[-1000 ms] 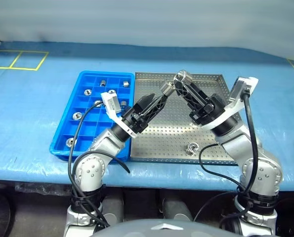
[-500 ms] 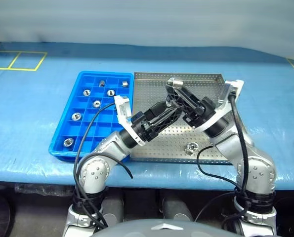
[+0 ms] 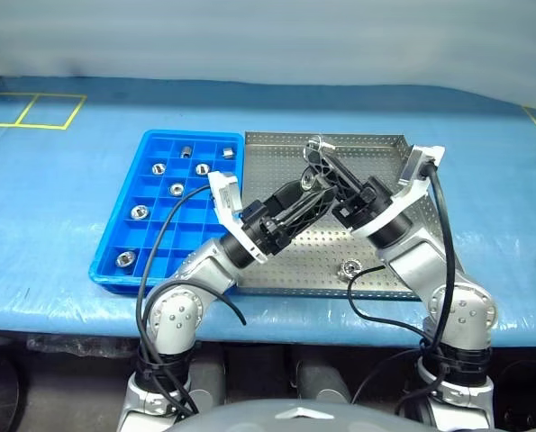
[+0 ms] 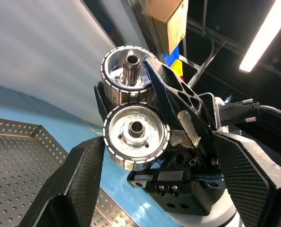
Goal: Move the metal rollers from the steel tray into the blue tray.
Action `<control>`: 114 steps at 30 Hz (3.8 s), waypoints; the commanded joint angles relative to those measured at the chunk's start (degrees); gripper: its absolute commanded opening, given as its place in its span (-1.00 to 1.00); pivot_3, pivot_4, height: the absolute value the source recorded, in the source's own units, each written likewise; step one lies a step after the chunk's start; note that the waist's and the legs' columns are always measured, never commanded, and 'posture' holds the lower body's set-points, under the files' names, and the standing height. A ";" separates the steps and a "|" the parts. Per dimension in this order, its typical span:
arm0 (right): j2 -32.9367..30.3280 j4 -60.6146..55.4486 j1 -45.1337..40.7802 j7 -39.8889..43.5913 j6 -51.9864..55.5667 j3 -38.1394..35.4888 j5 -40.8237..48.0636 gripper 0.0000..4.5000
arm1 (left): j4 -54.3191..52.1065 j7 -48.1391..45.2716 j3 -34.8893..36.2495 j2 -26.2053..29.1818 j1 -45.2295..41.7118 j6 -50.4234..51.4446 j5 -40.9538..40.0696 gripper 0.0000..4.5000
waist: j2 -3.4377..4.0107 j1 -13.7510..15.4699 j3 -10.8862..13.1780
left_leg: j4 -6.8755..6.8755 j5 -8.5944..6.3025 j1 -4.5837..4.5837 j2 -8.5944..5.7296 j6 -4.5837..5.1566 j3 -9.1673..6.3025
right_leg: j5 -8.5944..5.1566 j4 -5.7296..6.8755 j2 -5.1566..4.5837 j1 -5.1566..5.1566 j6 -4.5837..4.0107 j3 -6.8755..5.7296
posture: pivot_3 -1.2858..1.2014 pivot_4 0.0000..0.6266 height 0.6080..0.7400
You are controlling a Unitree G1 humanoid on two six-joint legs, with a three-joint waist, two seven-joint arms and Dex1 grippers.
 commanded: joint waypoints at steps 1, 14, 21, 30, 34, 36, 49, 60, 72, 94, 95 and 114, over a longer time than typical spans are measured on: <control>0.49 -0.26 -2.49 -3.37 -2.80 -3.33 7.22 -0.20 | -1.51 -0.70 0.29 0.68 0.43 -0.97 -0.20 0.73 | 0.00 0.01 0.00 | 0.00 0.00 -0.01 0.00 0.00 0.00 | 0.00 0.00 0.00 0.00 0.00 0.00 | 0.11 -0.52 1.00; 0.11 1.18 -2.96 -8.74 -4.84 -3.06 12.73 -0.20 | -0.73 -2.39 4.50 2.35 2.18 -3.09 -2.35 0.73 | 0.02 0.01 0.00 | -0.06 -0.01 -0.02 0.01 0.02 -0.01 | -0.01 -0.02 0.00 -0.05 -0.01 0.00 | 0.12 -0.52 1.00; -0.63 1.41 -2.95 -7.95 -4.50 -2.48 13.46 -0.20 | 0.00 -2.75 2.94 2.18 1.26 -2.94 -0.99 0.73 | 0.02 0.02 0.00 | -0.06 -0.01 -0.04 0.00 0.02 0.00 | -0.01 -0.05 0.00 -0.04 -0.01 0.00 | 0.12 -0.52 1.00; -0.44 0.74 -1.80 -8.11 -4.14 0.15 12.62 -0.20 | 0.73 -3.42 0.84 2.34 0.58 -2.80 -0.40 0.73 | 0.02 -0.02 0.01 | -0.09 -0.01 -0.03 0.01 0.02 0.00 | -0.01 -0.05 0.00 -0.06 -0.01 0.00 | 0.11 -0.52 1.00; -0.53 0.52 -1.66 -8.15 -4.36 0.91 12.55 -0.20 | 1.13 -3.26 0.79 2.34 0.24 -3.05 -0.15 0.73 | 0.02 0.00 0.01 | -0.09 -0.01 -0.05 0.00 0.02 0.00 | -0.02 -0.06 0.00 -0.07 -0.02 0.00 | 0.11 -0.52 1.00; -0.58 0.47 -1.67 -8.20 -4.37 1.11 12.53 -0.20 | 1.33 -2.81 0.98 2.14 0.04 -3.44 0.27 0.73 | 0.02 0.00 0.01 | -0.09 -0.01 -0.05 0.00 0.02 0.00 | -0.01 -0.07 0.00 -0.07 -0.02 0.00 | 0.11 -0.52 1.00; -0.75 0.12 -1.37 -8.12 -4.38 2.34 12.16 -0.20 | 2.47 -0.87 1.86 0.78 -0.71 -3.98 1.10 0.73 | 0.02 0.01 0.01 | -0.10 -0.01 -0.08 0.00 0.02 0.00 | -0.02 -0.08 0.00 -0.09 -0.01 0.00 | 0.11 -0.52 1.00; -0.82 0.33 -0.81 -7.95 -4.33 2.52 11.80 -0.20 | 2.45 -1.34 1.51 0.08 -1.06 -4.14 1.14 0.51 | 0.02 0.00 0.01 | -0.10 -0.01 -0.08 0.00 0.02 -0.01 | -0.02 -0.08 0.00 -0.10 -0.01 0.00 | 0.11 -0.52 1.00; -1.06 0.75 -0.85 -7.52 -4.29 2.35 11.55 -0.20 | 2.24 -1.64 1.23 0.08 -0.99 -4.06 1.64 -0.09 | 0.01 0.00 0.01 | -0.12 -0.02 -0.12 0.00 0.03 0.00 | -0.02 -0.10 0.00 -0.13 -0.01 0.00 | 0.11 -0.52 1.00; -18.08 -1.32 -2.21 -3.15 -4.01 9.22 -24.05 -0.20 | 2.25 4.12 3.88 -0.27 0.61 -0.92 -0.76 -0.24 | 0.01 0.07 0.01 | -0.16 -0.02 -0.19 -0.01 0.02 0.02 | -0.03 -0.10 -0.01 -0.26 -0.01 0.00 | 0.11 -0.52 1.00; -18.88 -0.81 -2.37 -3.03 -4.60 10.34 -28.02 -0.20 | 2.15 4.40 4.02 -0.32 0.90 -0.64 -0.96 -0.24 | 0.01 0.08 0.01 | -0.16 -0.01 -0.21 -0.01 0.02 0.01 | -0.03 -0.09 0.00 -0.28 -0.02 0.00 | 0.11 -0.52 1.00; -22.29 -4.33 1.07 21.29 -8.77 13.71 -41.51 -0.20 | -14.20 13.59 8.04 14.41 8.67 0.67 7.64 -0.24 | -0.02 0.86 0.03 | -0.18 -0.01 -0.31 0.00 0.02 0.03 | -0.03 -0.06 -0.01 -0.44 -0.02 0.02 | 0.20 -0.52 1.00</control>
